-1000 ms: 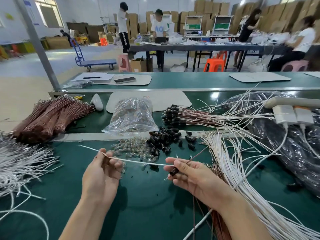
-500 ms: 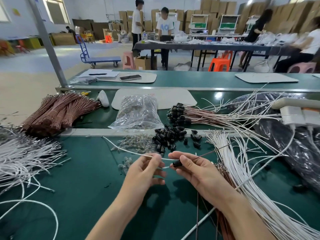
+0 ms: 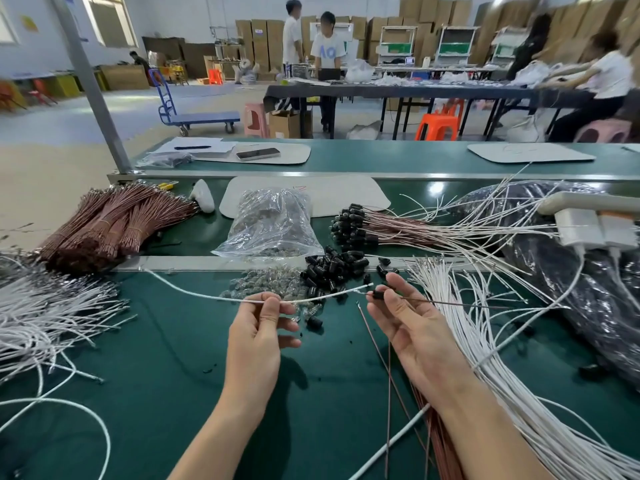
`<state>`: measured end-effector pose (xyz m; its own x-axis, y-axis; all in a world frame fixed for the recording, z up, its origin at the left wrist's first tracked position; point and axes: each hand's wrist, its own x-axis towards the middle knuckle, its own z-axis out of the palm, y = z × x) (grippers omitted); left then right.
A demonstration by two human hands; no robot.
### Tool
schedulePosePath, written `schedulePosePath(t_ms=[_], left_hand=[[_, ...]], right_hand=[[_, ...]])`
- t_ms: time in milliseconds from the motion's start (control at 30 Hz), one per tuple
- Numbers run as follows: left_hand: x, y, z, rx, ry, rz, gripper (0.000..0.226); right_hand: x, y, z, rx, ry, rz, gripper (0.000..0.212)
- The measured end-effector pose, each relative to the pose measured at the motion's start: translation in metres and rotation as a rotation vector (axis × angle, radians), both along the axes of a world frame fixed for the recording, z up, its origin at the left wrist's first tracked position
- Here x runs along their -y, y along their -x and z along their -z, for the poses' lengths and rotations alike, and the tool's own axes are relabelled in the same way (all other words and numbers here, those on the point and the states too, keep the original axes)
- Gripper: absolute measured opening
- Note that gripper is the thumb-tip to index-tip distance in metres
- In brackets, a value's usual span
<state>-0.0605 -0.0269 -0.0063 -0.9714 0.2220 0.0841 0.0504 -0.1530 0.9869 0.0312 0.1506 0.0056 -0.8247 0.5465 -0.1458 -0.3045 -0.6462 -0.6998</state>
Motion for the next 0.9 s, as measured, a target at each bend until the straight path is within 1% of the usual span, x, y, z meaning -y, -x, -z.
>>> schedulePosePath(t_ms=[133, 467, 667, 900], left_hand=[[0.0014, -0.0002, 0.0004, -0.089, 0.044, -0.015, 0.015], [0.0013, 0.0006, 0.0013, -0.132, 0.075, -0.056, 0.015], [0.0021, 0.0001, 0.0021, -0.133, 0.084, -0.045, 0.016], [0.0006, -0.0023, 0.0010, -0.123, 0.050, -0.036, 0.015]], right_hand=[[-0.0031, -0.0028, -0.0013, -0.032, 0.014, 0.002, 0.037], [-0.0004, -0.0036, -0.0033, -0.060, -0.055, -0.040, 0.048], [-0.0012, -0.0051, -0.0040, -0.048, -0.061, -0.046, 0.045], [0.0022, -0.0016, -0.0009, 0.003, -0.144, -0.032, 0.041]])
